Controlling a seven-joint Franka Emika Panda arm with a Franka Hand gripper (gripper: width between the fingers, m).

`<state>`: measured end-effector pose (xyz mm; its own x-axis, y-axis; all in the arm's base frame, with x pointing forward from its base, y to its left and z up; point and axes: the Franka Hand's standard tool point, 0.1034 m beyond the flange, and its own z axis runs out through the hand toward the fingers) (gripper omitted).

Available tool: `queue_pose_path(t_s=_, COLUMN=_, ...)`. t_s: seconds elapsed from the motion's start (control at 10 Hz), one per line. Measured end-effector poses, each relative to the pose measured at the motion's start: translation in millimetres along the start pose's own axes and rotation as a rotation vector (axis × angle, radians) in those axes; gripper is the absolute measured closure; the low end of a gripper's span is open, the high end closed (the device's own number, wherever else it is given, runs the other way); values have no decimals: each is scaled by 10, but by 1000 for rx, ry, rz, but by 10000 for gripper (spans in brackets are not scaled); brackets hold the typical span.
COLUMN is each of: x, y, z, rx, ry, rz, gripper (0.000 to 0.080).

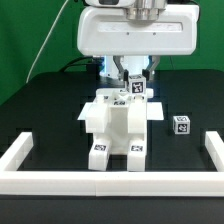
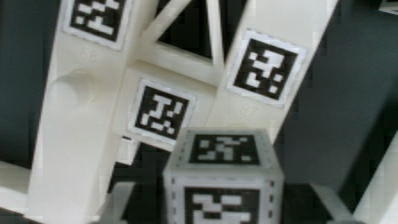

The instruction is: Assemble chair

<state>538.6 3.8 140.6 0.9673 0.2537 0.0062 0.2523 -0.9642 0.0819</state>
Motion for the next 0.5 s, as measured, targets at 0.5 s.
queue_pose_path(t_s=0.5, x=-8, y=-40, z=59, rx=-2, ry=-7, rz=-7, gripper=517)
